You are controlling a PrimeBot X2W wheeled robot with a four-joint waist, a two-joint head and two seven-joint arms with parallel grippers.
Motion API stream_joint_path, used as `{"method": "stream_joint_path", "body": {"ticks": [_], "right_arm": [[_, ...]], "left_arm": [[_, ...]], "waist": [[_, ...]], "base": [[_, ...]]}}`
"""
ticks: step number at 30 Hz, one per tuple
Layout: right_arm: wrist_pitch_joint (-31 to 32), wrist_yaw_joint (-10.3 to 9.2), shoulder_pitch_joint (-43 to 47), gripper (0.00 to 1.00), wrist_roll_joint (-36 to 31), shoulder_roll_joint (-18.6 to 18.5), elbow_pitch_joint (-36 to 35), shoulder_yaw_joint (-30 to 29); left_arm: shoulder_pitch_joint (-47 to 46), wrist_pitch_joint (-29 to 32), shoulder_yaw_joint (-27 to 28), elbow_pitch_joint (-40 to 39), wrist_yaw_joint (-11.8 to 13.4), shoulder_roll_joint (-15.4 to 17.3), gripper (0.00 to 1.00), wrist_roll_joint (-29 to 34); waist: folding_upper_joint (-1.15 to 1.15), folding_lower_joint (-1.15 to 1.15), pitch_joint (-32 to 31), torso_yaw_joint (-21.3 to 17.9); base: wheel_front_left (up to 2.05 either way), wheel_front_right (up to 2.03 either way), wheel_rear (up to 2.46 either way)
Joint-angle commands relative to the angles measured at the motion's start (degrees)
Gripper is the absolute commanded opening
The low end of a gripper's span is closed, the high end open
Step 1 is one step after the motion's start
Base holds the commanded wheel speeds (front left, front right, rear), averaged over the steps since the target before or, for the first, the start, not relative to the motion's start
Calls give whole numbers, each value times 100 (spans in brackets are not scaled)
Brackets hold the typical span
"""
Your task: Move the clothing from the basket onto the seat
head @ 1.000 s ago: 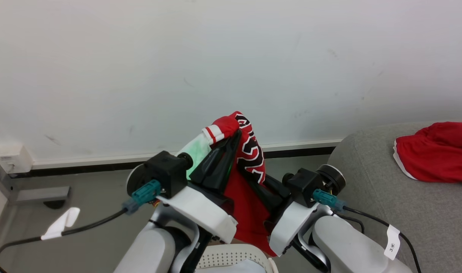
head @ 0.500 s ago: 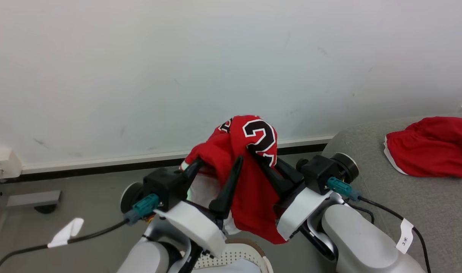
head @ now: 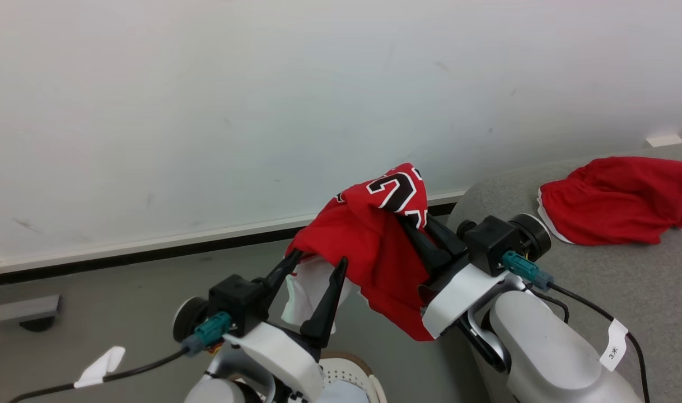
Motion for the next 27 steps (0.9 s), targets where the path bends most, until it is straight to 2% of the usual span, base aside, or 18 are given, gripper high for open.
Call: {"method": "stream_joint_path", "body": {"ticks": [1, 7, 18, 27], "right_arm": [[-21, -15, 81, 0, -30, 0, -39, -7], [-20, -15, 82, 0, -167, -1, -73, -136], [-20, -15, 140, 0, -372, 0, -111, -394], [-20, -15, 267, 0, -625, -46, -232, -799]], "left_arm": [[67, -52, 9, 11, 12, 36, 100, 26], [82, -89, -1, -31, 34, 48, 100, 0], [39, -153, -75, -84, 77, 73, 100, 72], [31, -198, -198, 2, 79, 44, 100, 109]], "waist": [[0, 0, 19, -74], [0, 0, 65, -426], [0, 0, 219, -1302], [0, 0, 315, -1828]], "base": [[0, 0, 0], [0, 0, 0], [0, 0, 0], [0, 0, 0]]}}
